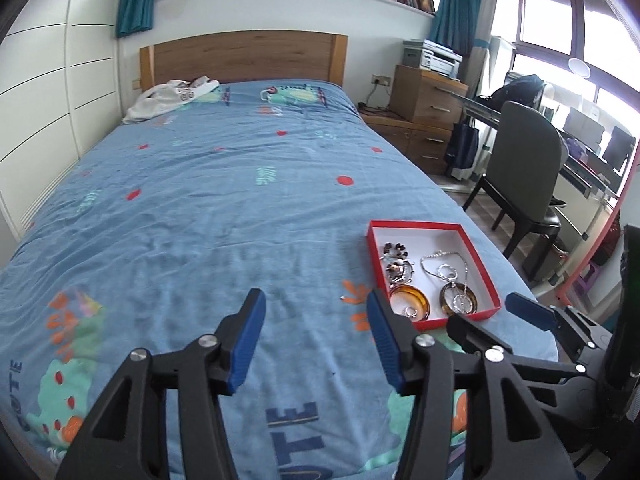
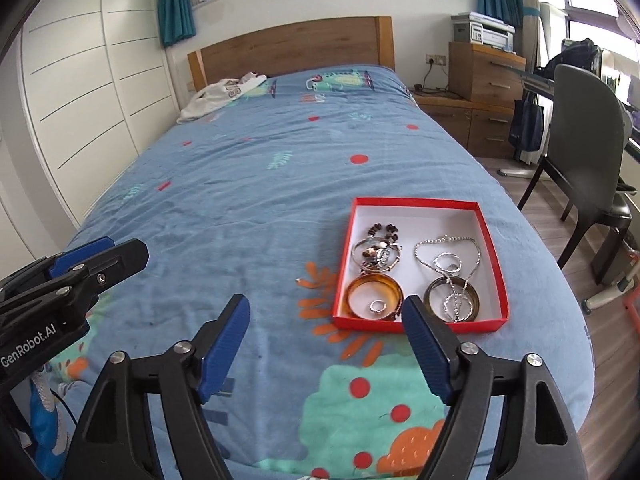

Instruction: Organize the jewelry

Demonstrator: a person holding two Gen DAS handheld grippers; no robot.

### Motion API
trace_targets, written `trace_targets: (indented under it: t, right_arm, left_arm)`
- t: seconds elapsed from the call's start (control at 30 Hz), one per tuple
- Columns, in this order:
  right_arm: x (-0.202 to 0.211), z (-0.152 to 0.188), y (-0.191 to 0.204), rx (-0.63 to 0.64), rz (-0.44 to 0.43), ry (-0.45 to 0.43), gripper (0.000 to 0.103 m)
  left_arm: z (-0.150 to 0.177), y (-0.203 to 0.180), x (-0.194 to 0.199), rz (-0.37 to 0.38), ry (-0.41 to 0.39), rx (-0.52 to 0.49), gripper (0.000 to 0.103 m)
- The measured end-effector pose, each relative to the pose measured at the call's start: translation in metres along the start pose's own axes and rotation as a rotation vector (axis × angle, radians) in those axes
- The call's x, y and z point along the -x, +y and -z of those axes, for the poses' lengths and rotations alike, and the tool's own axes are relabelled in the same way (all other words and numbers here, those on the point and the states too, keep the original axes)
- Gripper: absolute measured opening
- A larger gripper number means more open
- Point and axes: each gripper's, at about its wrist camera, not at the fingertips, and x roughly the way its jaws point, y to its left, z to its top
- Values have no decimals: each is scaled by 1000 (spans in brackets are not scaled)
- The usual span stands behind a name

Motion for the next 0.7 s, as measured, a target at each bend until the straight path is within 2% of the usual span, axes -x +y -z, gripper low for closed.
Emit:
trace_targets:
  t: [0.1, 0.17, 0.3, 0.7]
  right_arm:
    - [17, 3, 13, 10, -8, -26, 88]
    - [24, 4, 20, 21, -12, -38, 91]
    - [39, 6, 35, 44, -15, -69, 99]
    - [63, 23, 65, 61, -22, -118, 102]
  left_arm:
    - [8, 9, 20, -28, -21, 1, 55]
    - [12, 15, 29, -39, -26, 3, 60]
    - [20, 27, 46, -75, -42, 12, 60]
    - [29, 53, 94, -195, -134, 36, 60]
